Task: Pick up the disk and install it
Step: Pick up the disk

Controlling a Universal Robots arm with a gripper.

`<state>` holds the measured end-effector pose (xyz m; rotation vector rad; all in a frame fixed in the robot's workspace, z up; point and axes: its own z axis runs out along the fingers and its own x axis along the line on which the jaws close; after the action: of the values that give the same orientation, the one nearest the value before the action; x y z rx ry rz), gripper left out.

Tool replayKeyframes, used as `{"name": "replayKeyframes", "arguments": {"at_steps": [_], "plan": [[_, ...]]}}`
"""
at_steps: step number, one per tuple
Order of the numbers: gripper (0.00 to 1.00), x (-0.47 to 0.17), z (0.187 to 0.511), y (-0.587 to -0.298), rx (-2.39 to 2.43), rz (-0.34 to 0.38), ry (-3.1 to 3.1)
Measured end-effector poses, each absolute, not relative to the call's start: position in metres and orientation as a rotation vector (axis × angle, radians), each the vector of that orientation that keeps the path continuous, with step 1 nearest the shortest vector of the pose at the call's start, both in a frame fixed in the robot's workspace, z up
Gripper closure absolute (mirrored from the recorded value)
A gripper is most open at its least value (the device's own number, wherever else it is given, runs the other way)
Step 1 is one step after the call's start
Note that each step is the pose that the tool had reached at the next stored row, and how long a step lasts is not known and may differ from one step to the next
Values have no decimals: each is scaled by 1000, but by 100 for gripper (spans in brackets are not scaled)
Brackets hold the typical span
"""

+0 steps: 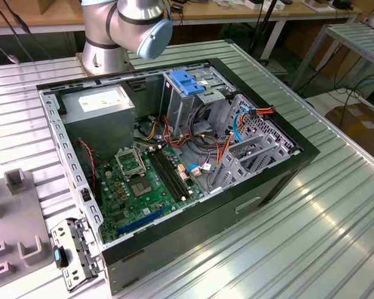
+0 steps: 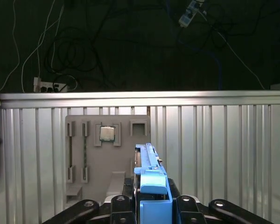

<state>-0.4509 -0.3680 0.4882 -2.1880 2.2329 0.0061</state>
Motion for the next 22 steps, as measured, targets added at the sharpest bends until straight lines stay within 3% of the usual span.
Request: {"name": "replayKeyframes", "arguments": {"at_steps": [22], "plan": [[63,-421,488,-368,-2188,6,2233]]}}
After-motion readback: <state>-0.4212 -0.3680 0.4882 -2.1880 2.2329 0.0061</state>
